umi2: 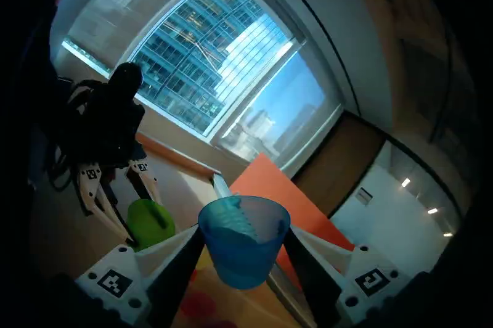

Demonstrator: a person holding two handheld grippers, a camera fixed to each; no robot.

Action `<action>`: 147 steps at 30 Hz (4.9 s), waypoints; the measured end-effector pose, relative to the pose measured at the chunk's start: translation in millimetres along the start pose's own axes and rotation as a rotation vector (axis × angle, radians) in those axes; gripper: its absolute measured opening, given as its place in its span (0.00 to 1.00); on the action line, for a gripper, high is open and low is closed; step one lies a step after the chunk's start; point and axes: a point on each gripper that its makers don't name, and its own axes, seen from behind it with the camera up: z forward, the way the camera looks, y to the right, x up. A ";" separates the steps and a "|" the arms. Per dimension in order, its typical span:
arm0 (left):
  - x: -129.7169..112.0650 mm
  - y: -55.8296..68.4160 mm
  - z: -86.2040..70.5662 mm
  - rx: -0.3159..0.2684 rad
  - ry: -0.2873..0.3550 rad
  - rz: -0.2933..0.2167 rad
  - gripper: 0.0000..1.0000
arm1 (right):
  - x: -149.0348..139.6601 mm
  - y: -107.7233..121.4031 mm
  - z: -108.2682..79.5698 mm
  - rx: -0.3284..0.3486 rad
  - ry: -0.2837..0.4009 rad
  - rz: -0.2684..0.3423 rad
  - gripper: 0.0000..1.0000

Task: Pour water

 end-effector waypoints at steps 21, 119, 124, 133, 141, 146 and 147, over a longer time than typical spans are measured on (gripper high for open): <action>6.8 12.1 2.8 -0.030 0.021 0.006 0.85 | 12.5 7.4 19.3 -0.012 -0.018 -0.177 0.89; 8.6 16.3 7.3 -0.053 0.032 0.006 0.84 | 36.6 33.6 44.6 -0.102 -0.033 -0.698 0.89; 9.1 16.9 6.7 -0.053 0.035 0.005 0.84 | 38.1 34.7 45.5 -0.106 -0.034 -0.721 0.89; 9.9 17.5 5.6 -0.054 0.040 0.003 0.84 | 43.8 34.7 47.4 -0.111 -0.035 -0.767 0.89; 10.0 16.7 5.2 -0.055 0.044 0.004 0.83 | 48.6 35.7 47.5 -0.118 -0.034 -0.816 0.89; 9.3 16.0 4.9 -0.054 0.046 0.002 0.84 | 51.0 33.9 48.6 -0.118 -0.034 -0.843 0.89; 9.4 15.9 4.9 -0.054 0.046 0.002 0.84 | 51.6 33.6 49.0 -0.118 -0.034 -0.848 0.89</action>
